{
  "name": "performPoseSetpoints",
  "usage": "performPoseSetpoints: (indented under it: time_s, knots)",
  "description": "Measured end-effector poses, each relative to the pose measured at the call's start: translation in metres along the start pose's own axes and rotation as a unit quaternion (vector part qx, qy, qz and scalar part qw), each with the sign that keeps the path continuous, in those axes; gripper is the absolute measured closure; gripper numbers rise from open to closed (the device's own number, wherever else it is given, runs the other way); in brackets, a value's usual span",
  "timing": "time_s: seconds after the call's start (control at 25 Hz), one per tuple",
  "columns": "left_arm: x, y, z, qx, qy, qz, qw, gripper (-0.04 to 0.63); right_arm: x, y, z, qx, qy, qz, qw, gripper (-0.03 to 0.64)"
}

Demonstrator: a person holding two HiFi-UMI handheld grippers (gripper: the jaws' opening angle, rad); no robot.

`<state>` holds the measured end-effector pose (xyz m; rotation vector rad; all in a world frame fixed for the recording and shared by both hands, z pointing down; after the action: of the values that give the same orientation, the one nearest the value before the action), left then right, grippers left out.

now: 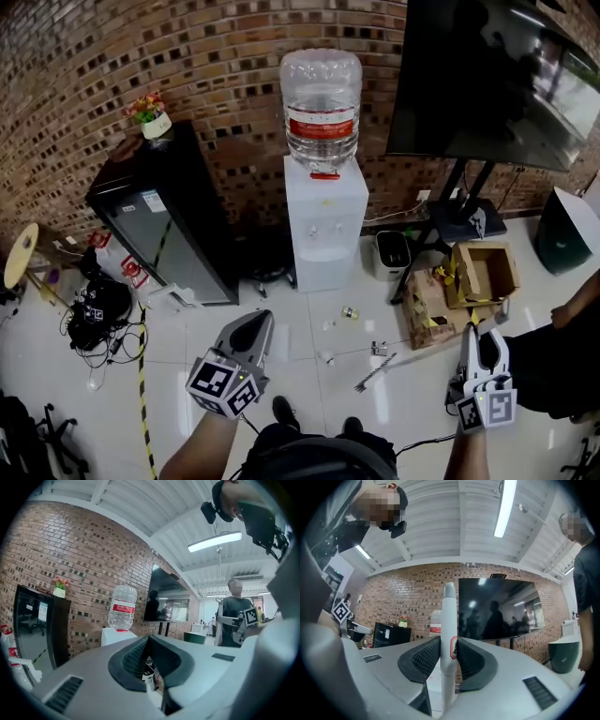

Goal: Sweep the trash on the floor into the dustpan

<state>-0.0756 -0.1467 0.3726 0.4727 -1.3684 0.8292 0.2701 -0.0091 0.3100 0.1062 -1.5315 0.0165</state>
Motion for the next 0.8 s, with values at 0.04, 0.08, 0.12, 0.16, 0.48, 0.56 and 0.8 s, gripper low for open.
performPoseSetpoints:
  time_s: [0.04,0.08,0.12,0.16,0.48,0.56,0.8]
  knots:
    - [-0.001,-0.002,0.012,0.008,0.005,-0.004,1.0000,0.589,0.003,-0.007,0.006,0.009,0.002,0.005,1.000,0.495]
    - [-0.001,-0.004,0.022,0.016,0.012,-0.007,0.9998,0.589,0.006,-0.014,0.012,0.016,0.003,0.008,1.000,0.495]
    - [-0.002,-0.006,0.032,0.025,0.015,-0.010,0.9995,0.589,0.007,-0.021,0.018,0.023,0.000,0.007,1.000,0.495]
    - [-0.001,-0.010,0.042,0.031,0.012,-0.008,0.9994,0.589,0.007,-0.028,0.024,0.029,-0.006,0.002,1.000,0.495]
    - [0.031,-0.032,0.084,0.023,0.037,0.016,0.9989,0.588,0.042,-0.076,0.043,0.010,-0.018,0.017,1.000,0.495]
    - [0.036,-0.042,0.080,0.012,0.039,0.014,0.9991,0.588,0.058,-0.083,0.037,-0.006,-0.019,0.027,0.999,0.495]
    - [0.068,-0.062,0.072,-0.025,0.017,0.013,0.9995,0.580,0.115,-0.102,0.039,-0.075,-0.018,0.054,0.996,0.495]
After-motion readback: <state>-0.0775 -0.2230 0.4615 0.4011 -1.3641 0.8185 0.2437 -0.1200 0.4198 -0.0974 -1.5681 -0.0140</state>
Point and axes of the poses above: the fingertips, and each gripper's own axes: y backward along the fingers, z to its left, x out of its underside, the point moved 1 cm from there along y, backward along the fingers, and after that the axes turned 3 degrees about z, right-handed, at the moved point
